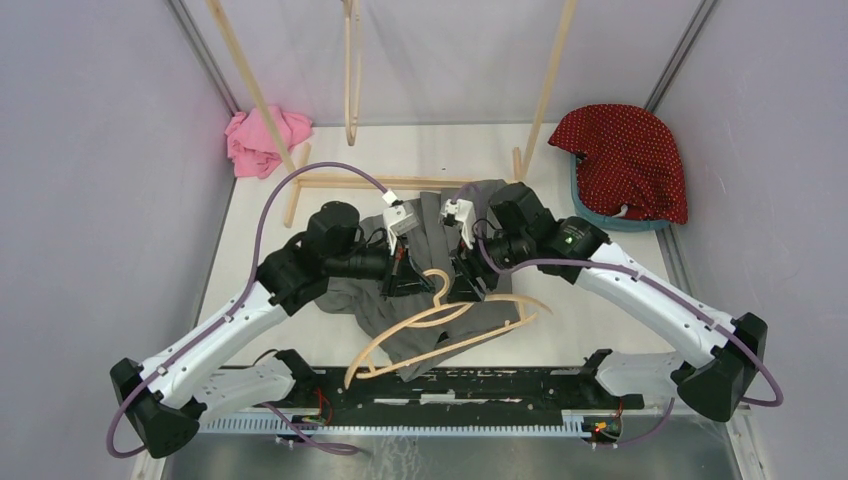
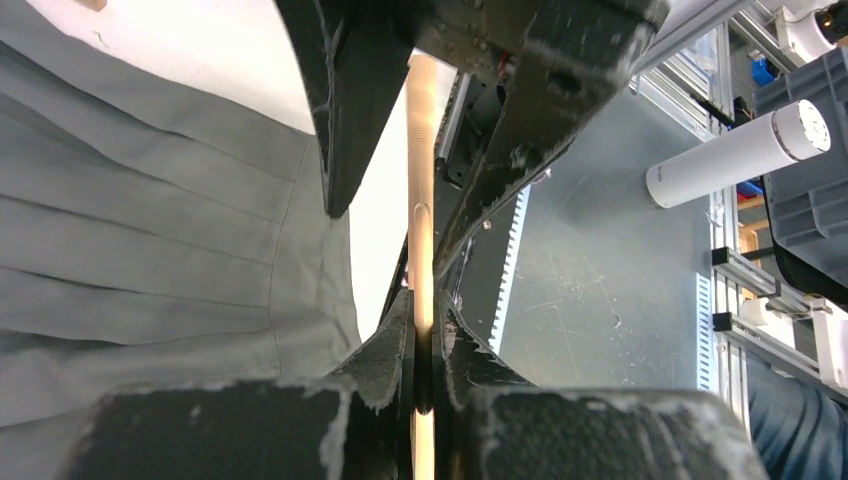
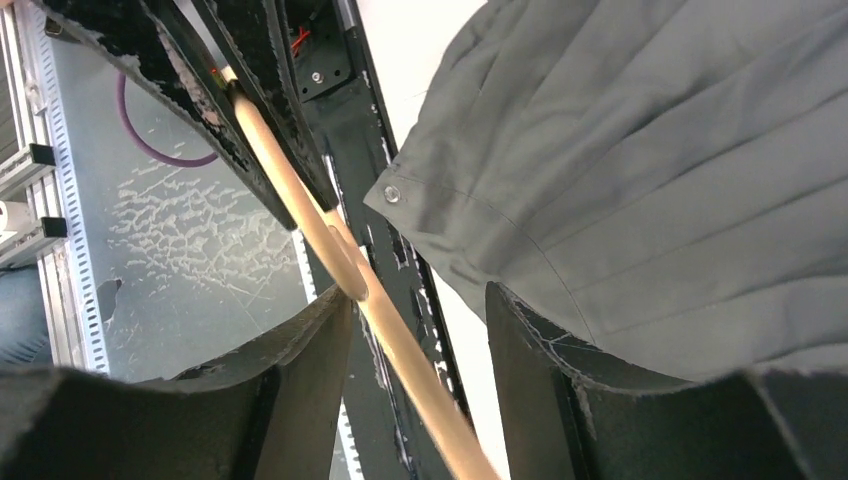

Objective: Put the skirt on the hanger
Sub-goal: Hang the skirt on the hanger.

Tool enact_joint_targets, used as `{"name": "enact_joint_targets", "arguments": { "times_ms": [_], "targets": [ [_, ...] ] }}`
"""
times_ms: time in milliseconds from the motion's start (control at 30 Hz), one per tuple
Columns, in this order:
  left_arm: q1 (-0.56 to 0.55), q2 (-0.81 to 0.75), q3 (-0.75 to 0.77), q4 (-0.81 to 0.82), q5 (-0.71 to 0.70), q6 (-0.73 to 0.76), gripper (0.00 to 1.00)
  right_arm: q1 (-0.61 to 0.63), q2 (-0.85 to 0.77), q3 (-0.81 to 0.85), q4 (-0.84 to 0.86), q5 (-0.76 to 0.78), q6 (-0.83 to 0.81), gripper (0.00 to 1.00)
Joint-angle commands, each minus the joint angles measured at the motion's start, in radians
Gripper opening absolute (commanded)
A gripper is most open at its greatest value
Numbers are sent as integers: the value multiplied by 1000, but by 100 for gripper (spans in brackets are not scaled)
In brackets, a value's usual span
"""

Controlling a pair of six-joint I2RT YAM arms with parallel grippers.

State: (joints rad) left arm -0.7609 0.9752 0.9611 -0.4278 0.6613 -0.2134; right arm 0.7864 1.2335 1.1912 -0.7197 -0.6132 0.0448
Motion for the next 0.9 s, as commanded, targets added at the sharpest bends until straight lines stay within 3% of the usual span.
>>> {"name": "enact_joint_targets", "arguments": {
  "times_ms": [0, 433, 500, 667, 867],
  "targets": [
    [-4, -17, 44, 79, 68, 4, 4, 33, 10, -8, 86, -23, -22, 58],
    [-5, -1, 51, 104, 21, 1, 4, 132, 35, -69, 109, -59, -15, 54],
    [-5, 0, 51, 109, 5, -4, 4, 143, 40, -75, 120, -51, -9, 46],
    [-5, 13, 59, 71, -144, -7, 13, 147, 46, -82, 177, -75, 31, 10],
    [-3, -15, 108, -17, -430, -20, 42, 150, 69, -77, 160, -10, 81, 1]
  ]
}}
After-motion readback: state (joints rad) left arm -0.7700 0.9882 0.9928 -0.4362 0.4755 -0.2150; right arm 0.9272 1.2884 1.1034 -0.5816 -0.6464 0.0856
